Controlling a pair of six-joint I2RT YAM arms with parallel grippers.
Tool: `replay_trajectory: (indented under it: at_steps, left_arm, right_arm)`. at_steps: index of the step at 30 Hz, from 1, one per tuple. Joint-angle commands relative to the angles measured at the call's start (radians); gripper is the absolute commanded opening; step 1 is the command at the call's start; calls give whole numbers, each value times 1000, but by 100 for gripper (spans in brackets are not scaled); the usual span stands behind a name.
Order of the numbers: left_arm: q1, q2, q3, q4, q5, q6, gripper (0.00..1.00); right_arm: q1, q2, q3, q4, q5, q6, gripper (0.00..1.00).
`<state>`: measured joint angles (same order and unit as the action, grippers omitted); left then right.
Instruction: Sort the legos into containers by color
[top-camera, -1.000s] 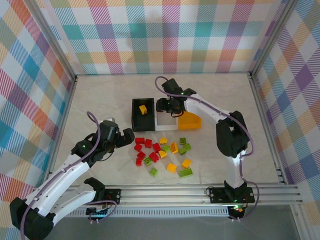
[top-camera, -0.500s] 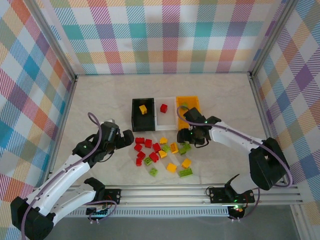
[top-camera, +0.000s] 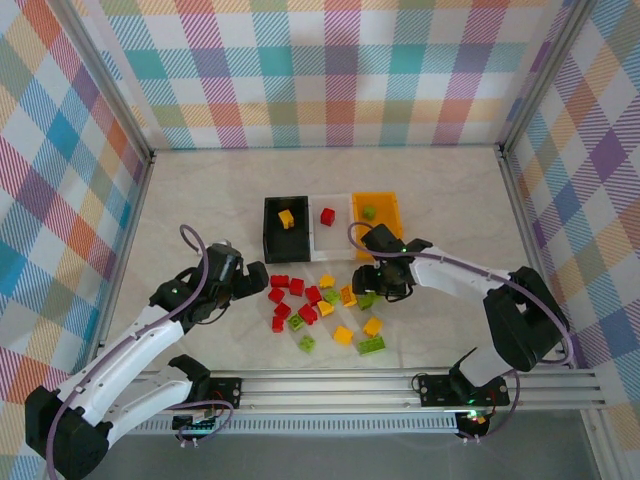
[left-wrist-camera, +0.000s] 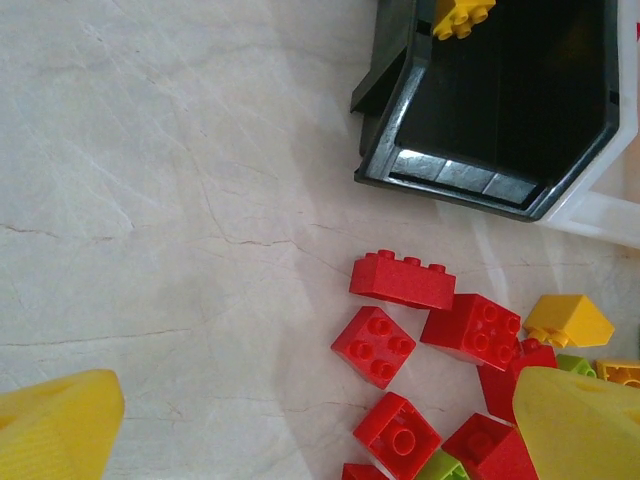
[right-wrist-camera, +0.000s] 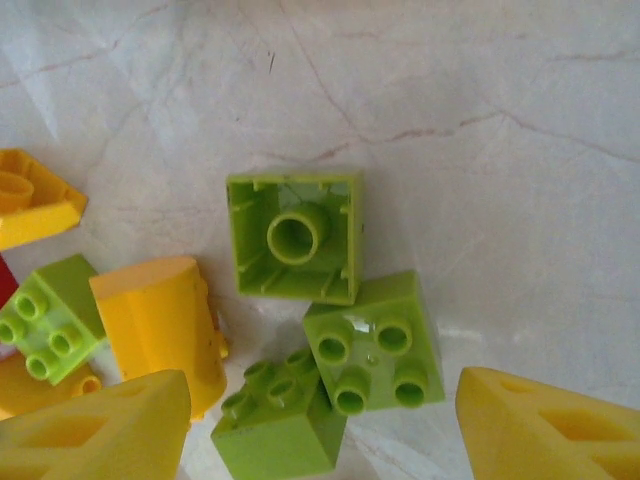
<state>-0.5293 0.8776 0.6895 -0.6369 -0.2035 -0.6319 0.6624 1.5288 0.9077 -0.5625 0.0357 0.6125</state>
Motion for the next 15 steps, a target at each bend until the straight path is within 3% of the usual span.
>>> replay_trajectory:
  at_steps: [1,15]
  left_arm:
    - [11,7,-13,-1,-16,-8,100]
    - [17,9,-30,4,-19,-10,100]
  right_arm:
    - [3,43,53,40,52,-6,71]
    - [4,200,122,37,110,-22,55]
